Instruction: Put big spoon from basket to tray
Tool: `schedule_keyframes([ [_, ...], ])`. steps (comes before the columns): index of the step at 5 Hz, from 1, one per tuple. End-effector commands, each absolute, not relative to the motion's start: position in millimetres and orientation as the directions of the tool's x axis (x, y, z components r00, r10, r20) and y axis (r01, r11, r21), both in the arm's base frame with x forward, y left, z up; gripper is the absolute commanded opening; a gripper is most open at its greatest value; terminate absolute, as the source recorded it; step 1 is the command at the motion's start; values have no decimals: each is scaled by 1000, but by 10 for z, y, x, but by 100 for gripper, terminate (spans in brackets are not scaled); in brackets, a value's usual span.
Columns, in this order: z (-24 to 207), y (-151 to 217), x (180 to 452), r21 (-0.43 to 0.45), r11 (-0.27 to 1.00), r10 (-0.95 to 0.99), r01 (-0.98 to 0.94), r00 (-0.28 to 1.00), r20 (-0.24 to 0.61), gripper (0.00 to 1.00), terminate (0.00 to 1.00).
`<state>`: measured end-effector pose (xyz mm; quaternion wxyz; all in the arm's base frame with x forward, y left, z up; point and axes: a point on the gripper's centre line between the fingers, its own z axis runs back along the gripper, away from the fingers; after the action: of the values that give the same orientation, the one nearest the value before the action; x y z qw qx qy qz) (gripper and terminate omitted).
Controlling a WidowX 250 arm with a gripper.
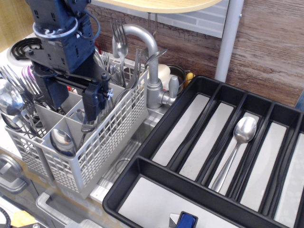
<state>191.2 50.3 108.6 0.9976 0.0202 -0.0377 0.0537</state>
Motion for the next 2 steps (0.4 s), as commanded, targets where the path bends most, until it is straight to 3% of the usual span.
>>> schedule_keyframes([
  [1,1086,503,1912,36,993,106,-109,991,77,100,0],
  [2,1074,542,1868,43,989,-144,142,988,49,100,0],
])
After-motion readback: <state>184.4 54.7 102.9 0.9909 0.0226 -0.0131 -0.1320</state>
